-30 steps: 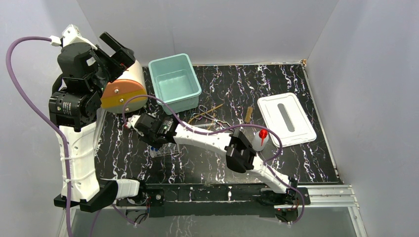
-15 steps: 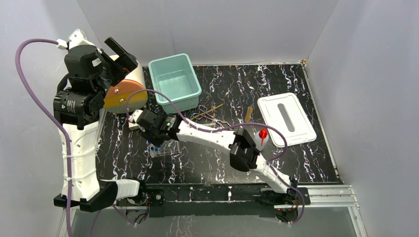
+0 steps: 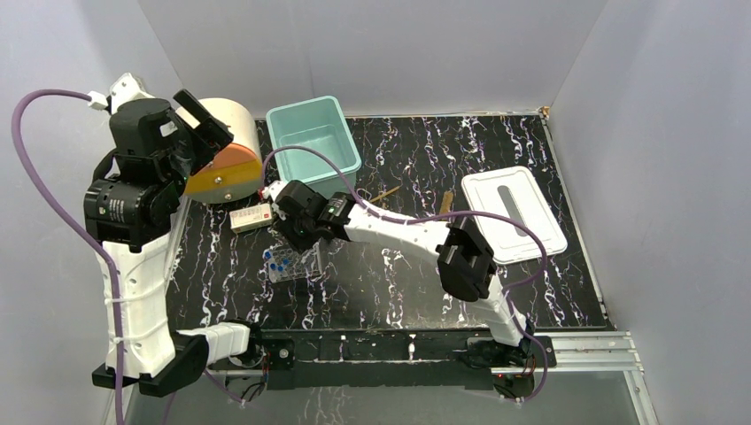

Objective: Organize the chemistry lab equipment

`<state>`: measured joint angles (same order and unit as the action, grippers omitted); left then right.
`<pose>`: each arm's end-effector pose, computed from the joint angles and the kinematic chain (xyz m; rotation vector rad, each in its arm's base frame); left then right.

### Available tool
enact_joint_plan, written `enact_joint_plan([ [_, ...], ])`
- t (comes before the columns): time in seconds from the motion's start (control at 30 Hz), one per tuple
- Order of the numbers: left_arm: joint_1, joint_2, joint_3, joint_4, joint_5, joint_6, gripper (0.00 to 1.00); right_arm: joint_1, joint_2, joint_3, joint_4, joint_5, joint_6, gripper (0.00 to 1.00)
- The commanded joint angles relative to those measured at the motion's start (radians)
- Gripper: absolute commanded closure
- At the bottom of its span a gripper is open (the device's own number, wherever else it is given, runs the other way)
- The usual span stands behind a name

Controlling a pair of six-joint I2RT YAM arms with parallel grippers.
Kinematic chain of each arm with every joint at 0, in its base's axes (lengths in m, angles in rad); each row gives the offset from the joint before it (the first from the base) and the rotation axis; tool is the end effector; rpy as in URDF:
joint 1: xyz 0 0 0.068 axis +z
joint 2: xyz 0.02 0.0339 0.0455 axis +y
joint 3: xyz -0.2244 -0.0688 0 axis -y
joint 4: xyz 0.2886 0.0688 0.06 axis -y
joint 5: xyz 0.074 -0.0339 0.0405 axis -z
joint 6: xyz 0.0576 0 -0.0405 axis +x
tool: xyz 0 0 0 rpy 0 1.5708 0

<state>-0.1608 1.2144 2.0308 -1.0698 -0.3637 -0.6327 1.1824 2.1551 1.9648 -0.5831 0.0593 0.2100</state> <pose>0.2198 -0.0149 0.5431 -0.6681 1.6858 -0.2325 0.2049 0.4917 0.2131 -1.1072 2.1597 0.6004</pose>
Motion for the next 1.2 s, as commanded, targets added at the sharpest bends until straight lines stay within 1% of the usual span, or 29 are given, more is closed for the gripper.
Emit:
enact_joint_plan([
  [0.0,0.001,-0.007,-0.052,-0.113,-0.058,-0.005,0.28,0.002,-0.033,-0.04,0.05,-0.053,-0.004,0.63],
  [0.1,0.001,-0.046,-0.182,-0.156,-0.085,-0.046,0.41,0.0,-0.058,-0.106,0.096,-0.093,-0.023,0.64],
  [0.23,0.001,-0.12,-0.372,-0.163,-0.078,-0.109,0.51,0.0,-0.089,-0.176,0.18,-0.182,-0.03,0.63],
  [0.3,0.001,-0.149,-0.447,-0.159,-0.075,-0.139,0.54,0.0,-0.081,-0.17,0.185,-0.201,-0.027,0.63],
  [0.5,0.001,-0.215,-0.615,-0.165,-0.086,-0.21,0.56,0.0,-0.053,-0.14,0.187,-0.217,-0.026,0.63],
  [0.7,0.001,-0.237,-0.696,-0.166,-0.09,-0.247,0.59,0.0,-0.04,-0.121,0.195,-0.208,-0.026,0.63],
  [0.8,0.001,-0.247,-0.718,-0.165,-0.087,-0.263,0.6,0.0,-0.034,-0.114,0.206,-0.204,-0.027,0.67],
  [1.17,0.001,-0.248,-0.706,-0.161,-0.099,-0.26,0.59,-0.002,0.02,-0.043,0.217,-0.241,-0.035,0.66],
])
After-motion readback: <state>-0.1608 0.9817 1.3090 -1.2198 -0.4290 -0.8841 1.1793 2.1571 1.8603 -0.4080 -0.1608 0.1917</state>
